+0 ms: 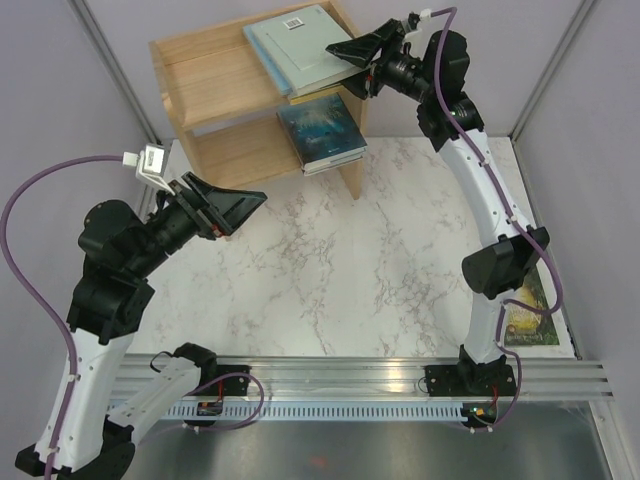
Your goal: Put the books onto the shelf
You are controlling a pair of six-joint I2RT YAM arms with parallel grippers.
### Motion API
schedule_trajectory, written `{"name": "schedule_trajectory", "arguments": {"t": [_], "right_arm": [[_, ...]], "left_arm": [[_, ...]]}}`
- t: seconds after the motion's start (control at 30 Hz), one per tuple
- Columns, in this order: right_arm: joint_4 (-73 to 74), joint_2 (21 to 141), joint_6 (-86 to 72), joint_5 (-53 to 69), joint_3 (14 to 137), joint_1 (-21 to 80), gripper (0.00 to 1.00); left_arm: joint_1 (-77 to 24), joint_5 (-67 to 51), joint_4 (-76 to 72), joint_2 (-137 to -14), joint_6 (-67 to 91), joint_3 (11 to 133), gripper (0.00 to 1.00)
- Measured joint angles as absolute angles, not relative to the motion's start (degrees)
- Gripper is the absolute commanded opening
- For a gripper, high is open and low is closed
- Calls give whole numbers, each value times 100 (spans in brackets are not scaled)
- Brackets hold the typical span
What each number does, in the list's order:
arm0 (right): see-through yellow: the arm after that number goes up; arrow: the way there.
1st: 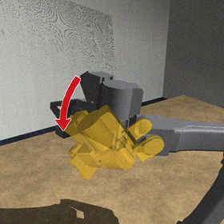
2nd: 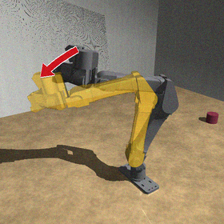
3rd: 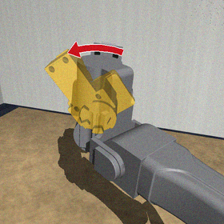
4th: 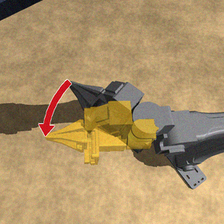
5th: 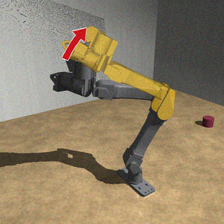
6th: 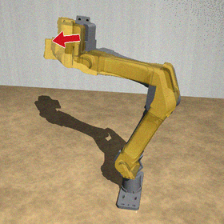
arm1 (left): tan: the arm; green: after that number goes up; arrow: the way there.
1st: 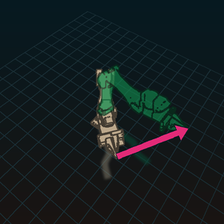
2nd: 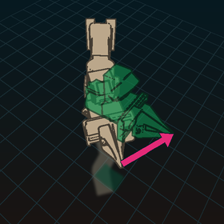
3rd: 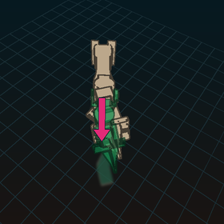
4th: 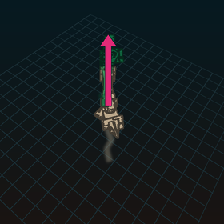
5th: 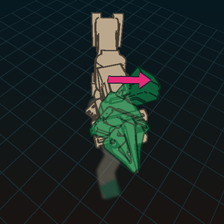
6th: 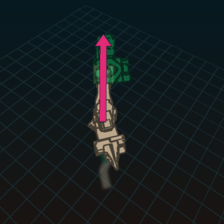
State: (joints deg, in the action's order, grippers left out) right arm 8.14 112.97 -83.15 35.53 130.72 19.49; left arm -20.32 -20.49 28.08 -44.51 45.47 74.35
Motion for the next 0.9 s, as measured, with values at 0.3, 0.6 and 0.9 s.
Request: {"name": "schedule_trajectory", "arguments": {"t": [0.3,0.6,0.9], "right_arm": [[510,10925,-8329,3546,12514,1931,76],[464,10256,-8149,3555,11483,1903,76],[445,10180,-8060,3559,11393,1894,39]], "left_arm": [[-2032,-2003,2847,-4716,4414,7669,100],[-2032,-2008,2875,-4965,4381,7708,100],[-2032,-2012,2875,-4960,4379,7708,100]]}}
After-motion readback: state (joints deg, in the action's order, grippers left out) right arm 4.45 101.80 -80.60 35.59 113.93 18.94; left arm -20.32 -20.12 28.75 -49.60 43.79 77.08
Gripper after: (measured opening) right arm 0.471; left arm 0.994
